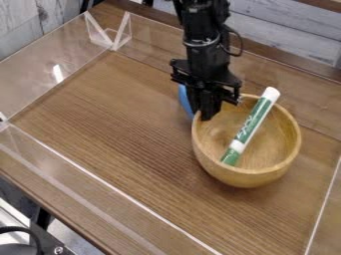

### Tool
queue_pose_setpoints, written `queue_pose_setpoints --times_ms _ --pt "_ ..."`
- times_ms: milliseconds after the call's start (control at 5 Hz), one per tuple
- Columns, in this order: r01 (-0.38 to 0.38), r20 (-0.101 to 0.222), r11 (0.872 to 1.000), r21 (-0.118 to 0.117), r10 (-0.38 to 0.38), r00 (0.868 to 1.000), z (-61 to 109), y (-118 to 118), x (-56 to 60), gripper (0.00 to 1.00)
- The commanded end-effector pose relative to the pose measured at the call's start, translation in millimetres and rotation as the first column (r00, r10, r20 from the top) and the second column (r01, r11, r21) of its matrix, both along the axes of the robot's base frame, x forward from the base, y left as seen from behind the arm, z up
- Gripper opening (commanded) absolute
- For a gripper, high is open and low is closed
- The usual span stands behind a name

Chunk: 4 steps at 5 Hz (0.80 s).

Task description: Put the blue block in the brown bowl

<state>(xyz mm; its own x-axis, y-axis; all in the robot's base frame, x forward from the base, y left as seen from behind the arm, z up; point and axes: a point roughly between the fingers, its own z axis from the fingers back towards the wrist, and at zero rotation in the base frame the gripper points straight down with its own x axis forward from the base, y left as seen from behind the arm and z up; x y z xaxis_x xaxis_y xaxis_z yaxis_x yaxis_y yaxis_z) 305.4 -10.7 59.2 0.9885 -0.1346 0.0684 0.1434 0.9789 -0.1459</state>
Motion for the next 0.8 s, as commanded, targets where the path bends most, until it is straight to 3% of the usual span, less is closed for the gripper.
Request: queue_pose_setpoints --times_ms 0,600 --pt "0.01 0.088 1.0 0.009 -0.011 0.996 22.3 7.2 13.7 0.0" --pt "0.029 0.092 0.999 0.015 -0.03 0.995 20.8 16.3 15.3 0.0"
